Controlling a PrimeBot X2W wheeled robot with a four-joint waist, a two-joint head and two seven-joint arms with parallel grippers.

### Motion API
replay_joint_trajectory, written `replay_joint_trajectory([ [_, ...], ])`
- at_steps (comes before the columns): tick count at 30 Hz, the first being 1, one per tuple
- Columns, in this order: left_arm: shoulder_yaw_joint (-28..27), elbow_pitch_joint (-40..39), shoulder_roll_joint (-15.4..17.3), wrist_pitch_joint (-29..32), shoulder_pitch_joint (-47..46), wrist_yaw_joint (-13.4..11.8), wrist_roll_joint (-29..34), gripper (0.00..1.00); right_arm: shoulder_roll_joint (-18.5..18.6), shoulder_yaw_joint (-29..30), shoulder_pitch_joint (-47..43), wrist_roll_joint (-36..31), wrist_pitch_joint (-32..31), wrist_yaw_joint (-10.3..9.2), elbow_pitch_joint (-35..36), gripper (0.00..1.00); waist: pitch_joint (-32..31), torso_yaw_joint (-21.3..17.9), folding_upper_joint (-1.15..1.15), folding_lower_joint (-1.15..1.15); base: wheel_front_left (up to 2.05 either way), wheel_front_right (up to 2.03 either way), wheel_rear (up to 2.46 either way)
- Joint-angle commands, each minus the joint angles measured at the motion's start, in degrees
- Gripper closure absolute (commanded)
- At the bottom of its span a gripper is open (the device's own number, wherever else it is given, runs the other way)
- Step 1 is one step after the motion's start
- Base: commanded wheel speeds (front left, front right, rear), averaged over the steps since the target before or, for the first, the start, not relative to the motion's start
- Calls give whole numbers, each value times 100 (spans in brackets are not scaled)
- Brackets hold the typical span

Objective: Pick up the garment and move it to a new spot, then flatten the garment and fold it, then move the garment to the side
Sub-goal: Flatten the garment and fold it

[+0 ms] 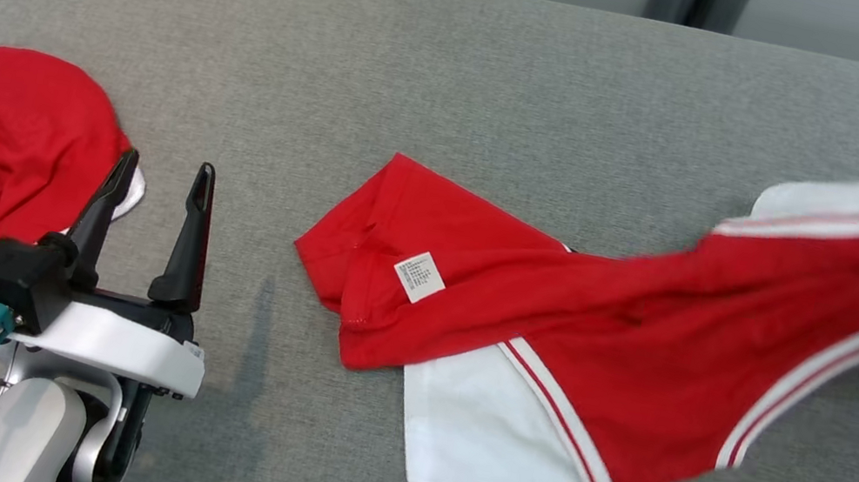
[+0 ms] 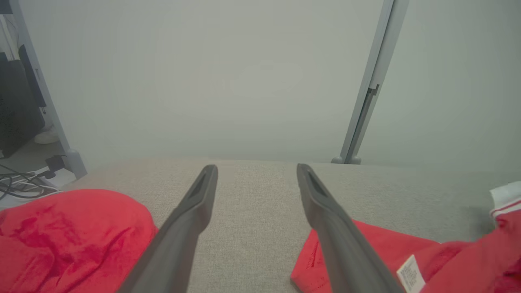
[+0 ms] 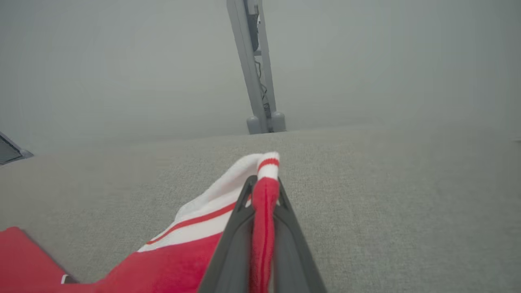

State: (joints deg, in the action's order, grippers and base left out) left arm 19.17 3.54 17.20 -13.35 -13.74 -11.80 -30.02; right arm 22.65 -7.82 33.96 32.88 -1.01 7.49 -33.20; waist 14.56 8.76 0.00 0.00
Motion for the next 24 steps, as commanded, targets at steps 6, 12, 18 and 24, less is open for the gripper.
replay_joint_trajectory([
  [6, -64, 20, 69, -52, -89, 45, -14, 0, 107, -862, 124, -701, 596, -1, 999, 100, -50, -365, 0, 0, 0, 0, 0],
  [12, -71, 52, 26, -72, 30, 55, -75, 0, 15, -1400, -1172, -1131, 695, -2, 1530, 100, -21, -598, 0, 0, 0, 0, 0],
  [18, -69, 89, 34, -79, 114, 49, -93, 0, -355, -1057, -2306, -1079, 832, -2, 1196, 100, -32, -720, 0, 0, 0, 0, 0],
  [24, -88, 119, 77, -73, 197, 31, -128, 0, -648, -578, -2734, -1119, 1064, -2, 872, 100, -128, -758, 0, 0, 0, 0, 0],
])
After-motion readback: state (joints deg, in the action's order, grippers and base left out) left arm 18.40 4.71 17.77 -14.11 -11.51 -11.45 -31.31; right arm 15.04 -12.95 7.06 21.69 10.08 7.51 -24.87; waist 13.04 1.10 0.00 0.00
